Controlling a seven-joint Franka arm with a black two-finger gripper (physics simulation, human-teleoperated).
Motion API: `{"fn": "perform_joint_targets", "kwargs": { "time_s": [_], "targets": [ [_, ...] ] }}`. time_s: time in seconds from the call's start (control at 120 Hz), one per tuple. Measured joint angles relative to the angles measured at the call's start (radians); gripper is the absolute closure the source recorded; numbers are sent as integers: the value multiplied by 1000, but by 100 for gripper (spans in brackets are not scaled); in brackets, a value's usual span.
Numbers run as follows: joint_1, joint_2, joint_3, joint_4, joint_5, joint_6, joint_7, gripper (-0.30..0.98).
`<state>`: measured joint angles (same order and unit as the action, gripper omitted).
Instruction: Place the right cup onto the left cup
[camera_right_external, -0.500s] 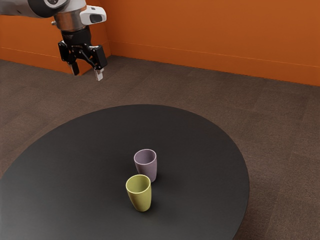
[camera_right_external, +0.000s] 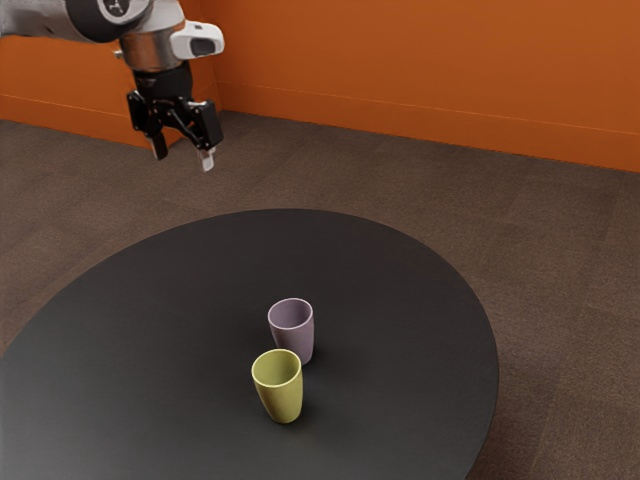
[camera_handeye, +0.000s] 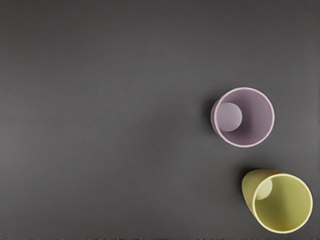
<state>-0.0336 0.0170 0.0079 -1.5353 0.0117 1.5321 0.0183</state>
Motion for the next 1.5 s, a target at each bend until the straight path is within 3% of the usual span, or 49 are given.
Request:
{"fn": "perform_joint_targets", "kwargs": {
  "time_s": [0.708,1.5],
  "targets": [
    [-39,82,-59,-279,-6,299,-28,0],
    [-41,26,-123,-582,-115,530,-72,0]
  ]
}}
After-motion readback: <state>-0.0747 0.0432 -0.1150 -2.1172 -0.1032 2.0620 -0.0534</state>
